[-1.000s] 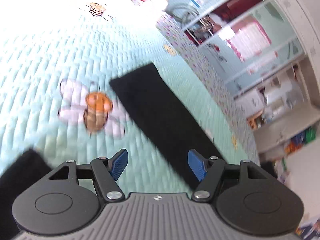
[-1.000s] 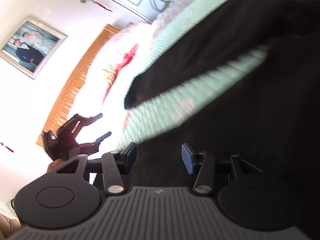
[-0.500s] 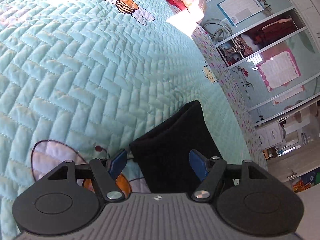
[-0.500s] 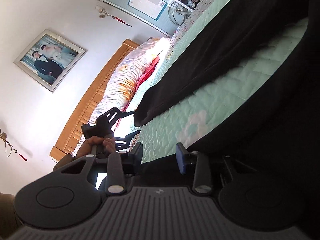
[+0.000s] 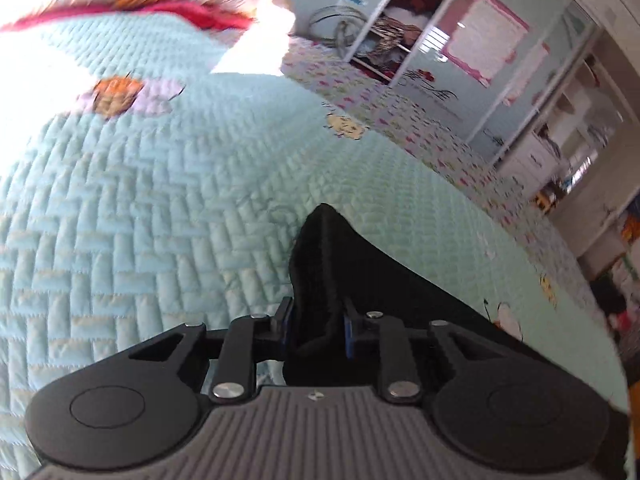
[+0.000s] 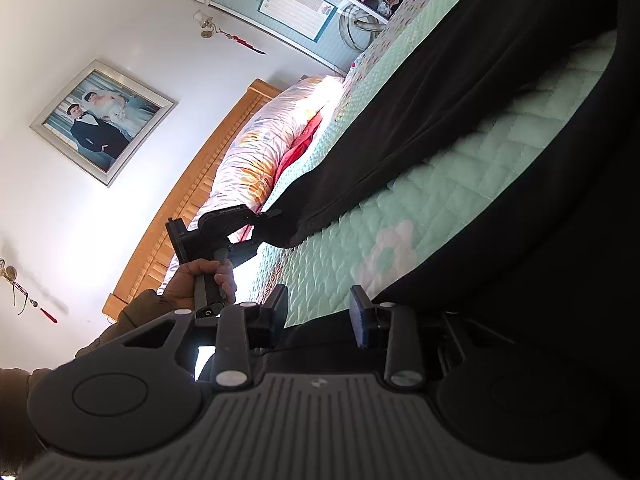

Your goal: Fold clothes

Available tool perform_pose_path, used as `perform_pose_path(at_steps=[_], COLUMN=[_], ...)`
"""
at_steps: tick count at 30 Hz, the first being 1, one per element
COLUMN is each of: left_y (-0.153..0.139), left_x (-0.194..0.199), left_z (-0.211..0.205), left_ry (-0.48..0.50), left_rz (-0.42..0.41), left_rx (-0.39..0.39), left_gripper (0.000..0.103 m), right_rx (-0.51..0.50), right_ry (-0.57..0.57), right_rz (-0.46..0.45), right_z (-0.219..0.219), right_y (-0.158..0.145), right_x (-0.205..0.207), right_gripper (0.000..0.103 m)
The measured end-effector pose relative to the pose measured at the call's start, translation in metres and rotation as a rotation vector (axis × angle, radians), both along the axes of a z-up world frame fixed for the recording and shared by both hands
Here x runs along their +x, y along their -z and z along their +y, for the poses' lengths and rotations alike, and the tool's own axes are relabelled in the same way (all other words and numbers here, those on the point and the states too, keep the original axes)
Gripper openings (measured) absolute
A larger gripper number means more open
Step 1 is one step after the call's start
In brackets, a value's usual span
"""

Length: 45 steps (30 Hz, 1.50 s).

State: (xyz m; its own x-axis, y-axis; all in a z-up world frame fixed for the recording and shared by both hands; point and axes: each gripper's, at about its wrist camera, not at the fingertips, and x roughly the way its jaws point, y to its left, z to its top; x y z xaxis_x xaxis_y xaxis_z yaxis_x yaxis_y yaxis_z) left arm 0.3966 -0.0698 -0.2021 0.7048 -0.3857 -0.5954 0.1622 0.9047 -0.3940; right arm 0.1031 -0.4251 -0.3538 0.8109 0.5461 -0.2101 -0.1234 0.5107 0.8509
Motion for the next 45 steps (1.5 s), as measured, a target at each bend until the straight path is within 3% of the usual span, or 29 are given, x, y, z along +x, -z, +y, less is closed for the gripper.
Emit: perform_pose_path(at_steps=[7, 12, 19, 25, 34, 41, 45], left_y=[-0.034, -0.034, -0.029, -0.042, -0.053, -0.05, -0.014], left_x=[-0.049, -0.074, -0.087, -0.102, -0.142, -0.214, -0.277], left_z=[-0.07, -0.102, -0.122, -0.137, -0.173, -0.2, -0.2], left_ry=[0.23, 0.356, 0.388, 0.413, 0.551, 0.774, 0.975], left_rz=[-0.178, -0.201, -0.191, -0.238, -0.31, -0.434, -0.589], left_rx=[0.26, 0.33, 0.41, 0.47, 0.574, 0.698, 0.906], left_gripper=[0.021, 0.018, 0.015, 0.015, 0.015, 0.015, 0.015], right_rx=[0.004, 0.009, 0.023, 0.031, 0.038, 0.034, 0.051], right_ry=[0.002, 0.002, 0.004, 0.004, 0.005, 0.006, 0.006], right_rz=[-0.005, -0.01, -0.019, -0.023, -0.028, -0.023, -0.011], right_z=[0.0, 0.001, 0.004, 0.005, 0.007, 0.009, 0.007], right_y=[0.002, 0.006, 0.01, 0.012, 0.015, 0.015, 0.013], right_x=[0.001, 0.006, 0.014, 0.015, 0.021, 0.024, 0.024], right_gripper=[0.034, 0.034, 0.034, 0.034, 0.034, 0.033, 0.034])
